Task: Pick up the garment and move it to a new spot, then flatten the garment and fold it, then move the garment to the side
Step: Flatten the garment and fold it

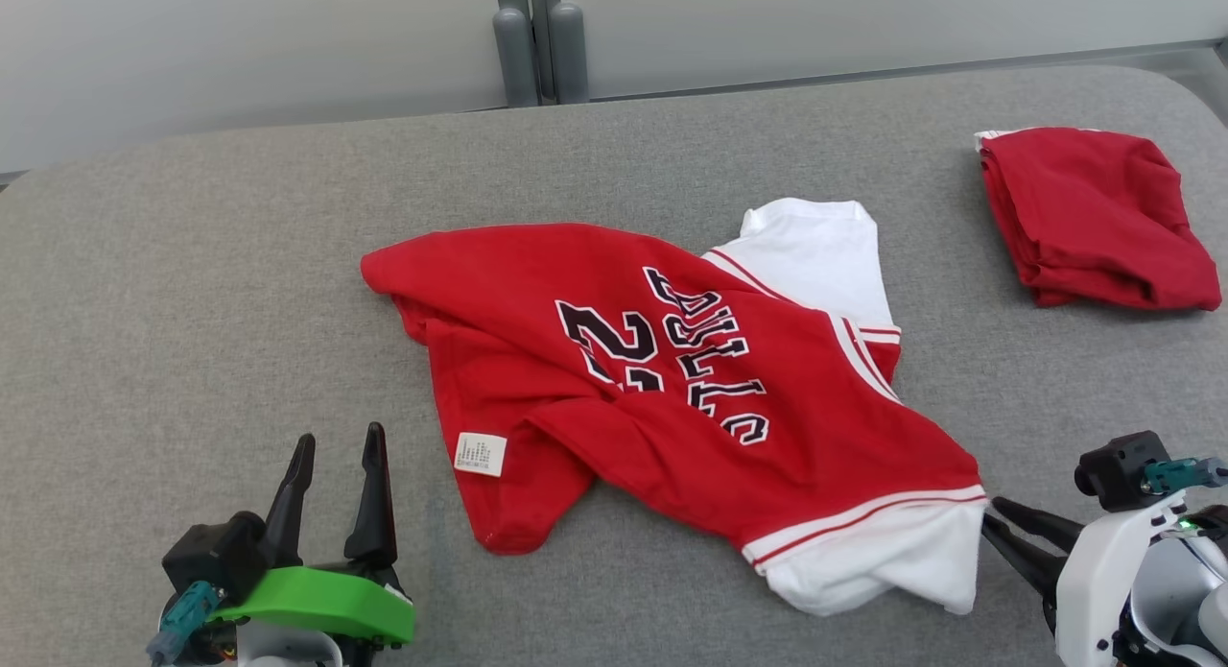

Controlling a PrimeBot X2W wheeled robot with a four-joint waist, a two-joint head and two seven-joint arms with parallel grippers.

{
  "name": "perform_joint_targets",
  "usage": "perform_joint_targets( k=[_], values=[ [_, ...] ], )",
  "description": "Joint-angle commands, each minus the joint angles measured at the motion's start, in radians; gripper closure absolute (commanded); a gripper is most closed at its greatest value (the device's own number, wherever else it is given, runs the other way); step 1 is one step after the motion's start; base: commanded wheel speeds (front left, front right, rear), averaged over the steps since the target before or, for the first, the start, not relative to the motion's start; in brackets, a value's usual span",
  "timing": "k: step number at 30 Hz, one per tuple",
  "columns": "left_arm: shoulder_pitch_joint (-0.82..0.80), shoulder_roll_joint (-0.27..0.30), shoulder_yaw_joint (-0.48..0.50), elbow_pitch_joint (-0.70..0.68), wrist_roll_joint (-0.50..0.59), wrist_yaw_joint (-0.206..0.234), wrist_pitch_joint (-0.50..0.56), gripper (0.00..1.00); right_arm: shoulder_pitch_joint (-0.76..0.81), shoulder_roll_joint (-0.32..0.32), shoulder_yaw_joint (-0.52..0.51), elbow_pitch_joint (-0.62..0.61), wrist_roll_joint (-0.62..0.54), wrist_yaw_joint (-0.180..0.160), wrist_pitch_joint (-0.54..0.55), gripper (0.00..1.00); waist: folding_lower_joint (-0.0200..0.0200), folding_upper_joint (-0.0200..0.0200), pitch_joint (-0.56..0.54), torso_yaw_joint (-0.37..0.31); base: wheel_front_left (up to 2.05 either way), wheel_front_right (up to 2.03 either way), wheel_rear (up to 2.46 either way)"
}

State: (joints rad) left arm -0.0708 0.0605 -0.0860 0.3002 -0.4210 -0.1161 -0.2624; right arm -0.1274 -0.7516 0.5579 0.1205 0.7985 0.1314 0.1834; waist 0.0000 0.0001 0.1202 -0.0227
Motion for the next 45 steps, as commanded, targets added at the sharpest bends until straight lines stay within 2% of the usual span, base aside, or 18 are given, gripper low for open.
perform_joint_targets(
  k=[1, 4, 7, 10, 12, 15, 18, 23, 26, 30, 31, 32, 33, 34, 41, 45],
  values=[
    [-0.013, 0.003, 0.003, 0.008, 0.008, -0.005, -0.003, 0.0, 0.0, 0.006, -0.007, 0.018, 0.022, -0.002, 0.005, 0.0, 0.0, -0.0001, -0.003, 0.006, 0.0, 0.0, 0.0],
    [-0.014, 0.003, 0.008, 0.012, 0.015, -0.007, -0.003, 0.0, 0.009, -0.007, -0.043, 0.029, 0.067, -0.001, -0.014, 0.0, 0.0, -0.0001, -0.015, 0.016, 0.0, 0.0, 0.0],
    [-0.007, 0.002, 0.008, 0.014, 0.023, -0.008, -0.003, 0.0, 0.032, -0.028, -0.117, -0.012, 0.163, -0.001, -0.07, 0.0, 0.0, -0.0001, -0.031, 0.031, 0.0, 0.0, 0.0],
    [0.001, 0.001, 0.005, 0.013, 0.028, -0.009, -0.003, 0.0, 0.046, -0.047, -0.192, -0.047, 0.201, -0.001, -0.136, 0.0, 0.0, -0.0001, -0.039, 0.046, 0.0, 0.0, 0.0],
    [0.003, 0.001, 0.001, 0.012, 0.028, -0.01, -0.003, 0.0, 0.037, -0.026, -0.235, -0.031, 0.188, -0.001, -0.179, 0.0, 0.0, -0.0001, -0.041, 0.057, 0.0, 0.0, 0.0],
    [-0.001, -0.001, -0.006, 0.011, 0.028, -0.011, -0.003, 0.0, -0.014, 0.05, -0.26, 0.033, 0.166, -0.001, -0.2, 0.0, 0.0, -0.0001, -0.037, 0.074, 0.0, 0.0, 0.0],
    [-0.018, -0.001, -0.018, 0.009, 0.027, -0.012, -0.003, 0.0, -0.097, 0.168, -0.269, 0.142, 0.187, -0.001, -0.17, 0.0, 0.0, -0.0001, -0.021, 0.092, 0.0, 0.0, 0.0],
    [-0.041, -0.002, -0.03, 0.009, 0.027, -0.014, -0.003, 0.0, -0.248, 0.283, -0.273, 0.352, 0.219, -0.001, -0.059, 0.0, 0.0, -0.0001, 0.013, 0.126, 0.0, 0.0, 0.0],
    [-0.053, -0.003, -0.039, 0.014, 0.023, -0.015, -0.003, 0.0, -0.338, 0.327, -0.27, 0.506, 0.209, -0.001, 0.059, 0.0, 0.0, -0.0001, 0.032, 0.152, 0.0, 0.0, 0.0],
    [-0.061, -0.005, -0.044, 0.018, 0.013, -0.014, -0.003, 0.0, -0.407, 0.345, -0.262, 0.616, 0.211, -0.001, 0.173, 0.0, 0.0, -0.0001, 0.045, 0.177, 0.0, 0.0, 0.0],
    [-0.064, -0.006, -0.045, 0.019, 0.011, -0.014, -0.003, 0.0, -0.418, 0.342, -0.259, 0.634, 0.201, -0.001, 0.185, 0.17, 0.0, -0.0001, 0.047, 0.182, 0.0, 0.0, 0.0],
    [-0.066, -0.006, -0.046, 0.02, 0.01, -0.014, -0.003, 0.0, -0.433, 0.341, -0.254, 0.649, 0.192, -0.001, 0.193, 0.64, 0.0, -0.0001, 0.048, 0.188, 0.0, 0.0, 0.0],
    [-0.067, -0.006, -0.046, 0.02, 0.01, -0.014, -0.003, 0.0, -0.442, 0.343, -0.252, 0.658, 0.188, -0.001, 0.195, 0.93, 0.0, -0.0001, 0.05, 0.193, 0.0, 0.0, 0.0],
    [-0.067, -0.006, -0.044, 0.02, 0.011, -0.014, -0.003, 0.0, -0.453, 0.342, -0.249, 0.667, 0.18, -0.001, 0.196, 1.0, 0.0, -0.0001, 0.052, 0.198, 0.0, 0.0, 0.0],
    [-0.086, -0.009, -0.055, 0.009, 0.01, -0.015, -0.003, 0.0, -0.56, 0.309, -0.256, 0.637, 0.108, -0.001, 0.078, 1.0, 0.0, -0.0001, 0.106, 0.236, 0.0, 0.0, 0.0],
    [-0.117, -0.01, -0.07, 0.0, 0.004, -0.015, -0.003, 0.0, -0.687, 0.296, -0.247, 0.641, 0.041, -0.001, 0.046, 1.0, 0.0, -0.0001, 0.177, 0.267, 0.0, 0.0, 0.0]
  ],
)
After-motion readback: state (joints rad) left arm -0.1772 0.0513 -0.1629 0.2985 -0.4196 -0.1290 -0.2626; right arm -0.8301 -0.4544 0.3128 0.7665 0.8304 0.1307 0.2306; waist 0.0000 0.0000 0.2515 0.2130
